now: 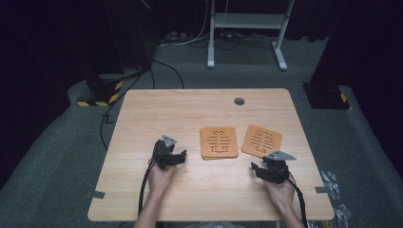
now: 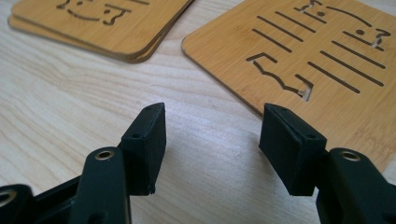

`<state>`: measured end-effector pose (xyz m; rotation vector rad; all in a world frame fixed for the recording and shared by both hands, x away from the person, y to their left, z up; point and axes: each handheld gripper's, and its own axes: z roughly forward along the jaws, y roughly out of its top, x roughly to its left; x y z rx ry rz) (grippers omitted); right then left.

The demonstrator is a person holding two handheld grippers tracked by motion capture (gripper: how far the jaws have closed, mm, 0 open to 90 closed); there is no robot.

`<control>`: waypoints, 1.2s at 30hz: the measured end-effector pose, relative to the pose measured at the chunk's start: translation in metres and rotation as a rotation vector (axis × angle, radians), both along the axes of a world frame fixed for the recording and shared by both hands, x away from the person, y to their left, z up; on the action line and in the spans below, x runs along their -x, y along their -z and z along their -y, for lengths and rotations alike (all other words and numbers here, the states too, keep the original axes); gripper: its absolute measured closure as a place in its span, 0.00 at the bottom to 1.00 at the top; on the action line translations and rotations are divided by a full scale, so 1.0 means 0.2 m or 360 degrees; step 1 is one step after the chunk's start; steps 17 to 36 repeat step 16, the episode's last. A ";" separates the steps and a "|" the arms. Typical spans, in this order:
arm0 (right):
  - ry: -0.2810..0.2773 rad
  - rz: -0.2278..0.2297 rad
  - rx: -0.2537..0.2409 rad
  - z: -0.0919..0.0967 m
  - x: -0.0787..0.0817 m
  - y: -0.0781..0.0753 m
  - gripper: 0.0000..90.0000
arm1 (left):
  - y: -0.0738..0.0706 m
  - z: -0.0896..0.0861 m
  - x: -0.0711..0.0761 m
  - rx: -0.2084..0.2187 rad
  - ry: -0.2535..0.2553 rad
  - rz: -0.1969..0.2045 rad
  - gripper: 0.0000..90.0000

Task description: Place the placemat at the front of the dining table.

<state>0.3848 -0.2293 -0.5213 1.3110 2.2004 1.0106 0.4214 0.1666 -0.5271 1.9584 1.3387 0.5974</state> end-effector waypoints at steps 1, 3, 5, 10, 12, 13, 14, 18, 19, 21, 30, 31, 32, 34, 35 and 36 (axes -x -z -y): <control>-0.0016 0.0002 0.0018 -0.01 0.00 0.00 0.46 | 0.00 0.00 0.00 0.0000 0.0000 0.0000 0.29; -0.0037 0.0008 0.0077 -0.03 0.01 0.00 0.45 | 0.00 0.00 0.00 0.0000 0.0000 0.0000 0.29; -0.0072 0.0014 0.0088 -0.04 0.01 0.00 0.45 | 0.00 0.00 0.00 -0.0001 -0.0001 0.0001 0.29; -0.0096 0.0004 0.0086 -0.04 0.01 0.01 0.40 | 0.00 0.00 0.00 -0.0003 0.0001 0.0002 0.29; -0.0097 0.0004 0.0086 -0.04 0.01 0.01 0.40 | 0.00 0.00 0.00 -0.0004 0.0000 0.0001 0.29; -0.0093 0.0001 0.0083 -0.04 0.01 0.01 0.40 | 0.00 0.00 0.00 -0.0003 0.0000 0.0001 0.29; -0.0095 0.0001 0.0084 -0.04 0.01 0.01 0.40 | 0.00 0.00 0.00 -0.0004 0.0000 0.0001 0.29; -0.0099 0.0004 0.0086 -0.04 0.01 0.01 0.39 | 0.00 0.00 0.00 -0.0004 -0.0001 0.0001 0.29; -0.0099 0.0004 0.0086 -0.04 0.01 0.01 0.39 | 0.00 0.00 0.00 -0.0004 -0.0001 0.0001 0.29; -0.0099 0.0004 0.0086 -0.04 0.01 0.01 0.39 | 0.00 0.00 0.00 -0.0004 -0.0001 0.0001 0.29; -0.0099 0.0004 0.0086 -0.04 0.01 0.01 0.39 | 0.00 0.00 0.00 -0.0004 -0.0001 0.0001 0.29; -0.0099 0.0004 0.0086 -0.04 0.01 0.01 0.39 | 0.00 0.00 0.00 -0.0004 -0.0001 0.0001 0.29; -0.0099 0.0004 0.0086 -0.04 0.01 0.01 0.39 | 0.00 0.00 0.00 -0.0004 -0.0001 0.0001 0.29; -0.0099 0.0004 0.0086 -0.04 0.01 0.01 0.39 | 0.00 0.00 0.00 -0.0004 -0.0001 0.0001 0.29; -0.0099 0.0004 0.0086 -0.04 0.01 0.01 0.39 | 0.00 0.00 0.00 -0.0004 -0.0001 0.0001 0.29; -0.0099 0.0004 0.0086 -0.04 0.01 0.01 0.39 | 0.00 0.00 0.00 -0.0004 -0.0001 0.0001 0.29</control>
